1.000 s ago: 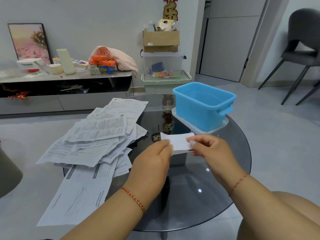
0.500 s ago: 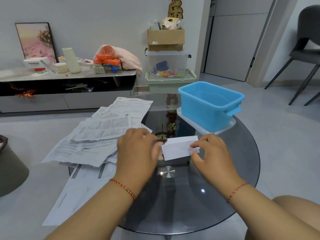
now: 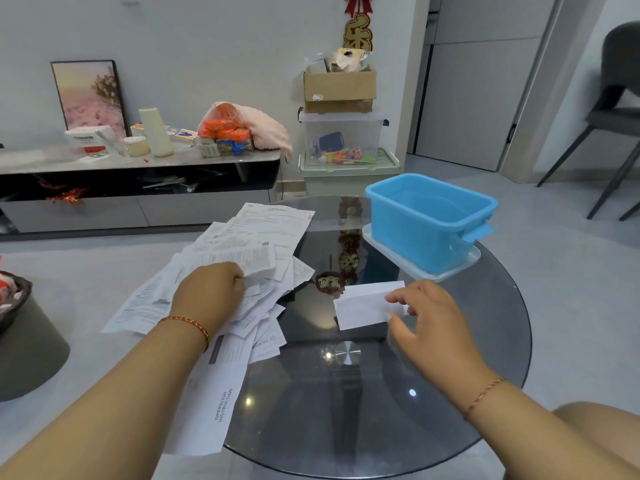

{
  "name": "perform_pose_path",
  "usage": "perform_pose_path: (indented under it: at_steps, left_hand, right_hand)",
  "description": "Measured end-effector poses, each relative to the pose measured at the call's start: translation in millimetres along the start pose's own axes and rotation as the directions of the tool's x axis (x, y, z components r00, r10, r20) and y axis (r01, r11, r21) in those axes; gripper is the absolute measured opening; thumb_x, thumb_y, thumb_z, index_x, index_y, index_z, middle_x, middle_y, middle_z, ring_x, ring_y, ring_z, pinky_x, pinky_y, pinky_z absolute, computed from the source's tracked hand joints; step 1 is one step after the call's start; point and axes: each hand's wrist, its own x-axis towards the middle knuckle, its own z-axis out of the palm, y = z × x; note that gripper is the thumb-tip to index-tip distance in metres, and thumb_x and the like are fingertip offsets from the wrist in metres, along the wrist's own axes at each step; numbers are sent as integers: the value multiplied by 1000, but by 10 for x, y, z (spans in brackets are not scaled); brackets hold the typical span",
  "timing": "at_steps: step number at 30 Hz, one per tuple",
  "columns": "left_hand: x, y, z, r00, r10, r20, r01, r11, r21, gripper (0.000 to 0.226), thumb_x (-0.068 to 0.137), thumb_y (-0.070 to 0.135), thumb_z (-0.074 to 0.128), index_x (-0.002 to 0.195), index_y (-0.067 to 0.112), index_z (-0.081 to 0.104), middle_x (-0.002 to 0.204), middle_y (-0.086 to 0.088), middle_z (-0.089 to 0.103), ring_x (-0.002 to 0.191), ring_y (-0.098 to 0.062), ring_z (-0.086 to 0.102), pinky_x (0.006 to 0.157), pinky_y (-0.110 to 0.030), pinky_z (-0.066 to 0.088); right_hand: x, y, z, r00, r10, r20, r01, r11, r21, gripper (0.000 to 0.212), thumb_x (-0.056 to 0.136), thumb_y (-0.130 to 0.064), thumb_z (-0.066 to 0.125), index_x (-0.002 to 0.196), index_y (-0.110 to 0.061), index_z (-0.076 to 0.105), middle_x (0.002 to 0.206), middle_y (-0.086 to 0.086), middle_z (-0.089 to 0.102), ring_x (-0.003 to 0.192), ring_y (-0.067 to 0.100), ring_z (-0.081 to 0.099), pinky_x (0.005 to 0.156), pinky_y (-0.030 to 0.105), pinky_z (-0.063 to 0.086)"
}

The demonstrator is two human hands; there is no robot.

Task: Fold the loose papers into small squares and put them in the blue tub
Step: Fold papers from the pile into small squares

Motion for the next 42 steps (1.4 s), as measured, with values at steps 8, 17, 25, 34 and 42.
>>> perform_pose_path:
  at_steps: [8, 17, 25, 34, 42]
  left_hand:
    - [-220, 379, -568, 879, 144, -454, -246, 954, -173, 16, 94, 12, 53, 96, 13, 69, 79, -5, 70, 74, -31, 60, 64, -27, 36]
    - [-1019, 971, -1095, 996, 89, 22, -15, 391, -920, 19, 90, 14, 56, 95, 19, 73, 91, 1, 74, 90, -22, 70, 83, -37, 56]
    - [-1276, 969, -784, 912, 1, 410, 402, 192, -895, 18, 92, 11, 54, 103, 11, 68, 92, -11, 74, 84, -28, 71, 75, -40, 58]
    - [-1597, 819, -228, 907, -44, 419, 355, 612, -706, 14, 84, 12, 68, 77, 24, 69, 57, -3, 52, 45, -5, 48, 47, -20, 41]
    - [-1635, 799, -139, 958, 112, 265, 13, 905, -426, 14, 91, 28, 55, 90, 38, 65, 93, 17, 49, 79, -1, 53, 68, -12, 44]
  right_hand:
    - [-6, -57, -39, 1000, -18, 1, 18, 999, 31, 21, 86, -26, 63, 106, -29, 60, 94, -17, 47, 86, 2, 46, 77, 9, 39]
    - [-144, -251, -306, 1000, 21, 21, -30, 765, 644, 54, 70, -46, 72, 118, -34, 50, 109, -17, 62, 104, 6, 56, 83, 24, 48]
    - [-290, -337, -510, 916, 80, 393, -388, 424, 818, 56, 75, -7, 73, 121, -24, 48, 73, 6, 69, 76, 21, 71, 66, 28, 56]
    - [-528, -238, -435, 841, 246, 482, -427, 849, 312, 45, 78, -27, 75, 111, -38, 46, 72, -7, 61, 64, 1, 62, 54, 12, 44]
    - [-787, -138, -474, 618, -424, 662, 472, 874, 119, 73, 74, -70, 55, 138, -48, 29, 144, -32, 21, 133, -11, 20, 111, 18, 23]
